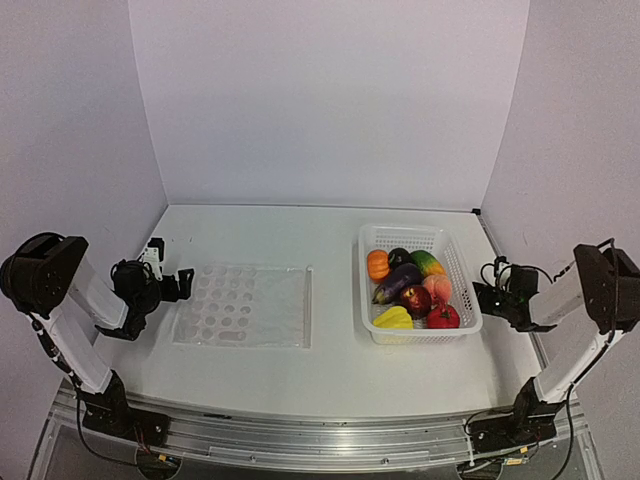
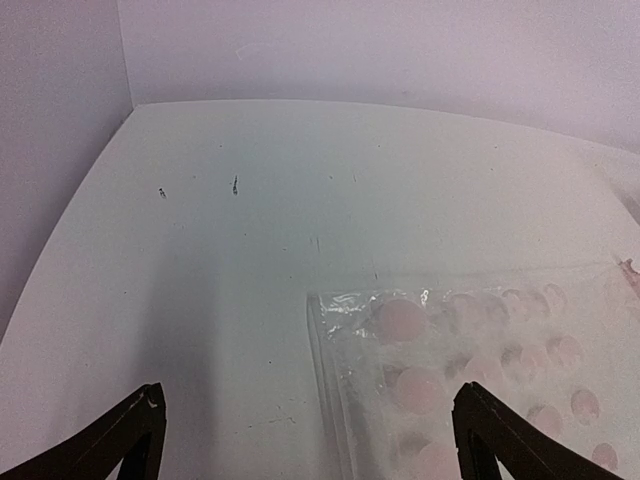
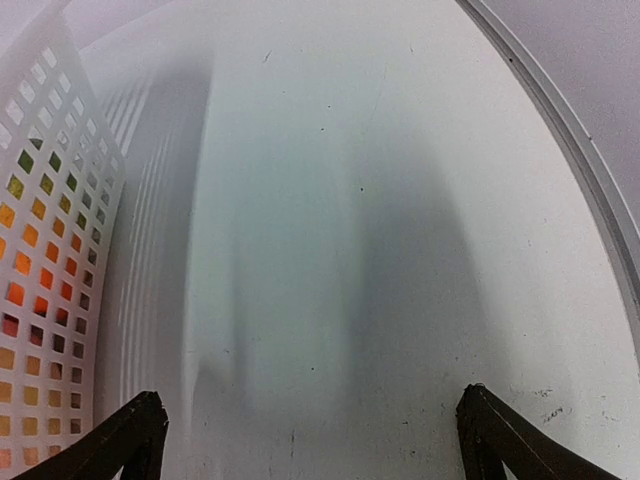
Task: Place the food in the zip-top bag and seal the zipper
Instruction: Pick up the zipper food storage bag at the center of the board.
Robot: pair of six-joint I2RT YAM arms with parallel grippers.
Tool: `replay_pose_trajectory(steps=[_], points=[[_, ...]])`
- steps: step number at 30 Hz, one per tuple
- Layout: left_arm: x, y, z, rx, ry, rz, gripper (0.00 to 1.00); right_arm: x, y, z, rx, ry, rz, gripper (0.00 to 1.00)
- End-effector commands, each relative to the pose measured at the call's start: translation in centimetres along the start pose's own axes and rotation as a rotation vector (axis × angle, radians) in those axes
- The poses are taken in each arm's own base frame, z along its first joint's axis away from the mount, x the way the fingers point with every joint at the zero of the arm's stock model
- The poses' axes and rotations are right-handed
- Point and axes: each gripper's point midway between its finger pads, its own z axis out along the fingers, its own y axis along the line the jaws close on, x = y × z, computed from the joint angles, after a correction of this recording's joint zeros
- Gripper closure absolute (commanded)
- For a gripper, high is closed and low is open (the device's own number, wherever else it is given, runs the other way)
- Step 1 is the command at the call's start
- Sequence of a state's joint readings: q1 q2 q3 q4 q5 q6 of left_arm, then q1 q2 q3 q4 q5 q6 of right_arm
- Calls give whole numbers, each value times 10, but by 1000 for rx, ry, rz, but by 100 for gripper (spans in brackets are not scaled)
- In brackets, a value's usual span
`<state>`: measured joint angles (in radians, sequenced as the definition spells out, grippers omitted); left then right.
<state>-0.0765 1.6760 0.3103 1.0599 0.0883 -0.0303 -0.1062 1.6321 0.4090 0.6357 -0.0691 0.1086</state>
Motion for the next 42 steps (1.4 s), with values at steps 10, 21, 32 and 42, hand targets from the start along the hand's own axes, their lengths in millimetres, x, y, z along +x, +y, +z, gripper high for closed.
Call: replay_pose_trajectory(steps=[10,21,32,42], points=[[-60,11,6,-80,52,38,0,-145,-18,-101,299,-162,49,2],[-98,-175,-6,425,394,411,1,-176,70,-122,28,56,242,2],[-46,-330,-10,478,668,365,1,-118,153,-146,139,233,183,4],[12,-335,38,312,696,341,0,-75,188,-141,130,326,102,4]])
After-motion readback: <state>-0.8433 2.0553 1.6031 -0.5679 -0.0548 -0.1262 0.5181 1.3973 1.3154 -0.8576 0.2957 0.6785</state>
